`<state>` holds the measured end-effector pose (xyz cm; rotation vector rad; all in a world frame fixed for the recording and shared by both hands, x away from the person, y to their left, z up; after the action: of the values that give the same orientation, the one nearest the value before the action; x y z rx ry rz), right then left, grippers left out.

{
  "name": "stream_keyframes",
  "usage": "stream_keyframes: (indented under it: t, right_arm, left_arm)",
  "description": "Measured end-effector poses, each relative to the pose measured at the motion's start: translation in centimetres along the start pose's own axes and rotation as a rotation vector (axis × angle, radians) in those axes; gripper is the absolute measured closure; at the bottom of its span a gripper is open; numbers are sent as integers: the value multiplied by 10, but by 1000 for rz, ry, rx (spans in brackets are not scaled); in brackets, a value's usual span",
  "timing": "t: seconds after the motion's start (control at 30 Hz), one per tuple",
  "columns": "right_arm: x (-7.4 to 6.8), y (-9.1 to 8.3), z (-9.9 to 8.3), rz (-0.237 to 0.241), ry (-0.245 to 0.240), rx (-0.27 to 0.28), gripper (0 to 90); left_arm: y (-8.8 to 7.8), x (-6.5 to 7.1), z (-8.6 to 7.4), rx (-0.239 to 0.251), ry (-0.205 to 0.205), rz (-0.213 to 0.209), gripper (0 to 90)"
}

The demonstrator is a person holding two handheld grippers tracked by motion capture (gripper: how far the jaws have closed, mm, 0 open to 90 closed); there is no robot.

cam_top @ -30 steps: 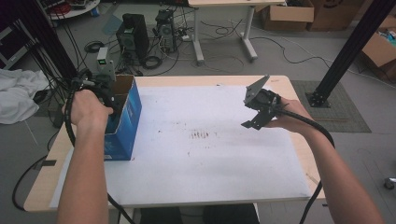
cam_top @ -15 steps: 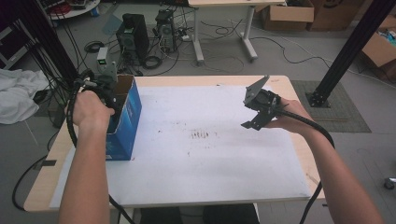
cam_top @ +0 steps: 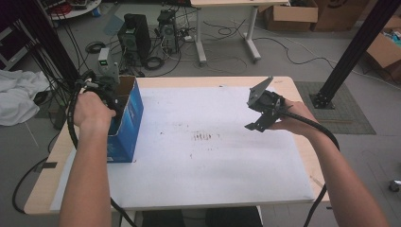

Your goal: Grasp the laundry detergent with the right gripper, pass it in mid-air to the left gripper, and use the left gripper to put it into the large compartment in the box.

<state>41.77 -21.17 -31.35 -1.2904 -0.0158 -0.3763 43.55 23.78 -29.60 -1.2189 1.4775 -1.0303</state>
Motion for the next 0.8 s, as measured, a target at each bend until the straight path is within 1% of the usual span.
stream_keyframes:
  t: [0.13, 0.67, 0.73, 0.77, 0.8]
  right_arm:
    - [0, -1, 1, 1, -2, 7, 247]
    - [0, -1, -2, 3, 7, -1, 247]
    - [0, -1, -2, 5, 14, -2, 246]
    - [0, -1, -2, 6, 16, -1, 246]
    - [1, -1, -2, 6, 16, -1, 247]
  left_arm:
    - [0, 1, 0, -3, 0, 3, 381]
    - [0, 1, 0, 5, -6, 7, 378]
    - [0, 2, -1, 4, 0, 22, 377]
    - [0, 2, -1, 5, 0, 35, 371]
    - [0, 2, -1, 6, 4, 38, 354]
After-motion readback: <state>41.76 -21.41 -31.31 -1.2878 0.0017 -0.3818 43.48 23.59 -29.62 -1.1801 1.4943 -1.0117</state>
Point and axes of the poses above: each handheld gripper's, and its own axes: y roughly forward along the jaws, z roughly out of its top, x roughly to its right, the point moved 3 cm from there along y, roughly forward along the jaws, and after that the axes turned 10 degrees about -x, right-handed, at the moved point
